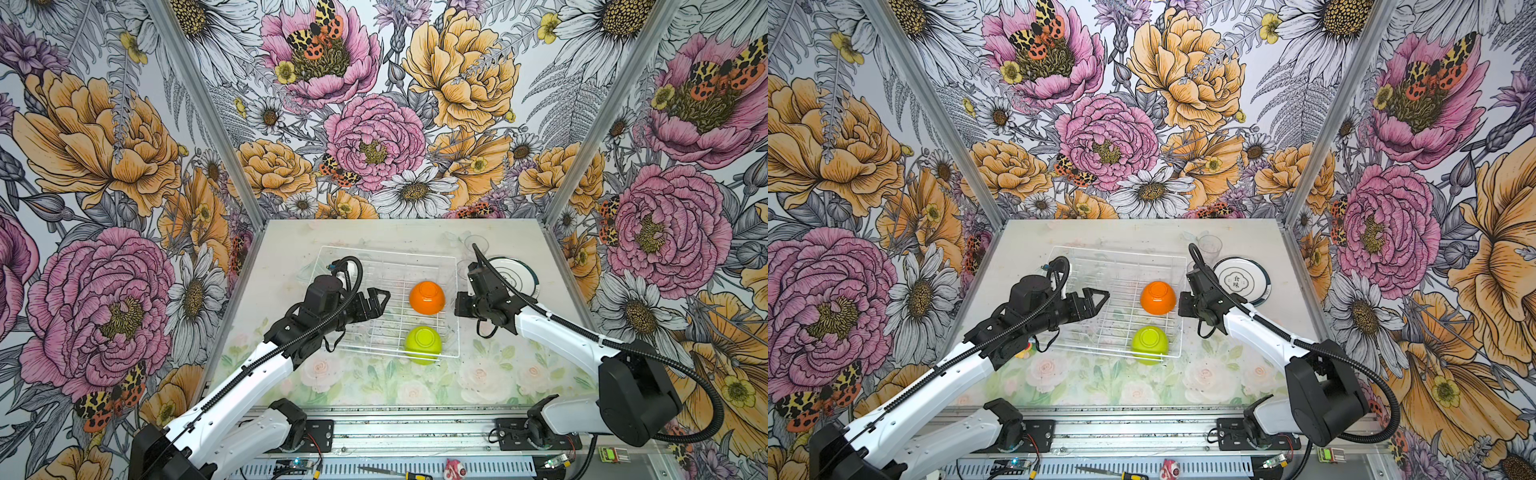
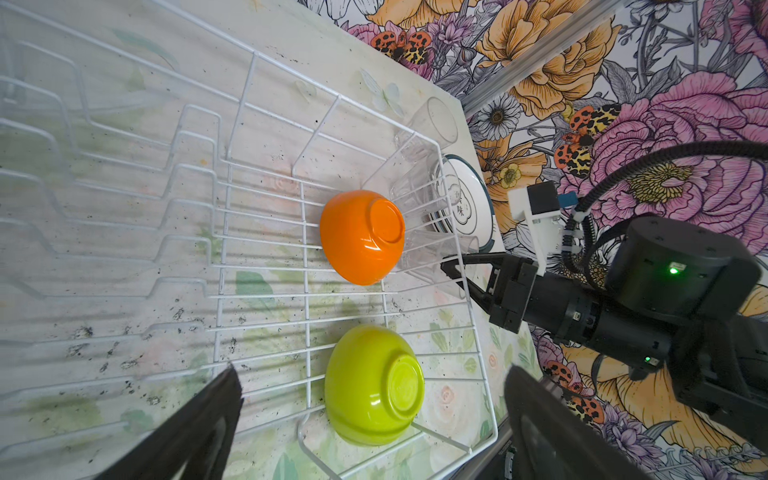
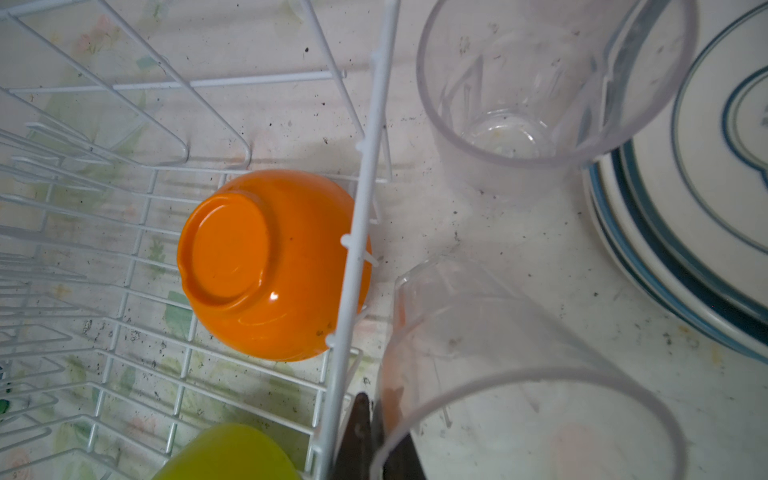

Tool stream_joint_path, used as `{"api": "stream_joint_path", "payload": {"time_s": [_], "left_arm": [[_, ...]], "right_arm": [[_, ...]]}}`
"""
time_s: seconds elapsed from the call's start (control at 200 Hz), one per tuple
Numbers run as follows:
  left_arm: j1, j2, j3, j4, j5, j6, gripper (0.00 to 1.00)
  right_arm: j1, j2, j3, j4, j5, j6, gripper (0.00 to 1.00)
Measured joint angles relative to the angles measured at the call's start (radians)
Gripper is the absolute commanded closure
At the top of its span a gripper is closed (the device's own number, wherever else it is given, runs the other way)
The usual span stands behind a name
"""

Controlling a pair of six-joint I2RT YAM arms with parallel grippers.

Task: Unload the mixed dishes from the dish rack
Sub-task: 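Lower the clear glass onto the table beside the other two glasses, then open the right gripper to release the glass upright on the table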

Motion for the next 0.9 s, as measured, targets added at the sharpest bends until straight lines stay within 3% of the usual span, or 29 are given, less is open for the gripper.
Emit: {"api": "stream_joint_path", "payload": {"time_s": [0.1, 0.21, 0.34, 0.691, 0.896], "left_arm": [[0.0, 0.0, 0.0, 0.0, -0.003, 0.005, 0.01], [0.0, 0.002, 0.0, 0.0, -0.003, 0.008, 0.01], [0.0, 0.008, 0.0, 0.0, -0.003, 0.011, 0.01], [0.0, 0.012, 0.0, -0.008, -0.003, 0.011, 0.01], [-0.003, 0.027, 0.0, -0.007, -0.003, 0.022, 0.01]], "right_arm": [[0.0, 0.017, 0.022, -0.019, 0.0, -0.009, 1.0], [0.0, 0.029, 0.032, -0.028, 0.0, -0.013, 0.88], [-0.006, 0.032, 0.037, -0.041, 0.016, -0.024, 0.67], [-0.013, -0.011, 0.04, -0.056, 0.053, -0.039, 0.46], [-0.015, -0.124, 0.03, -0.026, 0.056, -0.045, 0.25]]}}
